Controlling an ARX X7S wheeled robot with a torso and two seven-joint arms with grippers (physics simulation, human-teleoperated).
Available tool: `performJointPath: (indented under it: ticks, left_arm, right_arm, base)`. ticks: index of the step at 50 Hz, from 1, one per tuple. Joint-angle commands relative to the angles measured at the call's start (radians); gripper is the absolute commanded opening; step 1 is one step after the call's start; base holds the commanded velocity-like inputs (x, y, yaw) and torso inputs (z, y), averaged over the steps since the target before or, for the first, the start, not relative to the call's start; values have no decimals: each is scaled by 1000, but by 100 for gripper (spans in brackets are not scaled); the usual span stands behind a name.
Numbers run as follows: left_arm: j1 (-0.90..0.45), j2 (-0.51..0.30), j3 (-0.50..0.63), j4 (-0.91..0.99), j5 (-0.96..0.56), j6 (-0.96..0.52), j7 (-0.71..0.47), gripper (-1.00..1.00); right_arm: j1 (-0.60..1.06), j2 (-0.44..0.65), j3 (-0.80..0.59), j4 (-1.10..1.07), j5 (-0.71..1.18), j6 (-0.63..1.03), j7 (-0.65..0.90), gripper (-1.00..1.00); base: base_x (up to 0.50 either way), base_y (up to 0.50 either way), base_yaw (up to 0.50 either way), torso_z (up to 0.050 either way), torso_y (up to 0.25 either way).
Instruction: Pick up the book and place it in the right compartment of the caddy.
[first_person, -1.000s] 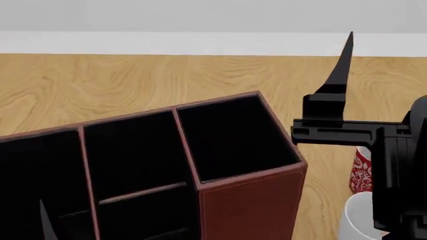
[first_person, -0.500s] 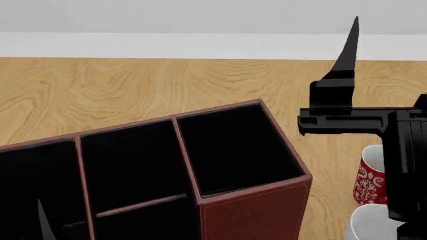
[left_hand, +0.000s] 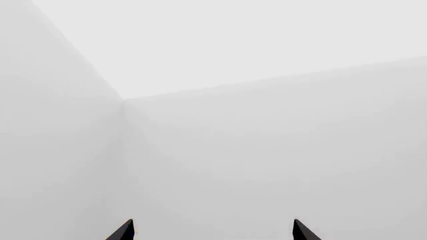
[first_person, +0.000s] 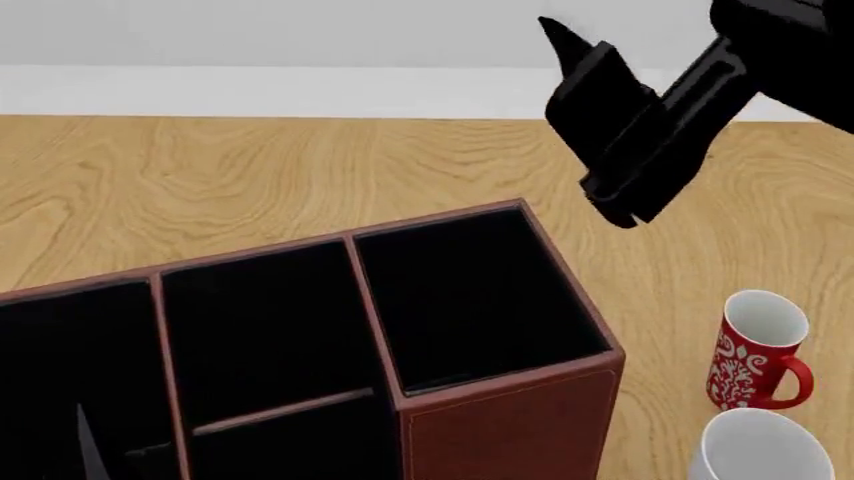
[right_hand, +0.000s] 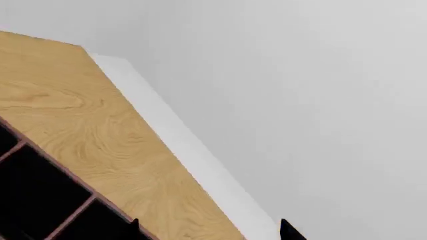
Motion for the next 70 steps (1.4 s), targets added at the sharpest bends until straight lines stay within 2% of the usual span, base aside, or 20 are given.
performJointPath:
  ticks: [1, 4, 9, 17, 21, 36, 47, 70]
  left_arm:
    - [-27, -37, 76, -3, -5, 4, -70, 100]
    - [-32, -45, 92, -2, -5, 1, -87, 100]
    - [-41, -55, 117, -2, -7, 1, -106, 100]
    - [-53, -70, 151, 0, -14, -4, -137, 100]
    - [-57, -75, 160, 2, -8, -8, -152, 100]
    - [-71, -90, 199, 1, -20, -9, -177, 100]
    - [-69, -96, 204, 17, -10, -39, -201, 100]
    - [-63, -102, 196, 41, 34, -78, -230, 100]
  right_arm:
    - [476, 47, -666, 280, -159, -144, -596, 100]
    - [544, 35, -802, 316, -247, -225, -711, 100]
    - [611, -16, -938, 440, -379, -413, -838, 100]
    - [634, -34, -1035, 496, -461, -576, -957, 100]
    - [616, -44, -1064, 507, -488, -620, -967, 100]
    - [561, -22, -1132, 411, -498, -660, -1002, 100]
    - [476, -46, -1125, 384, -461, -671, -955, 100]
    - [293, -28, -1162, 279, -394, -592, -855, 100]
  base:
    - [0, 0, 0, 0, 0]
    - [0, 0, 0, 0, 0]
    - [0, 0, 0, 0, 0]
    - [0, 0, 0, 0, 0]
    - [0, 0, 0, 0, 0]
    - [0, 0, 0, 0, 0]
    - [0, 0, 0, 0, 0]
    - [0, 0, 0, 0, 0]
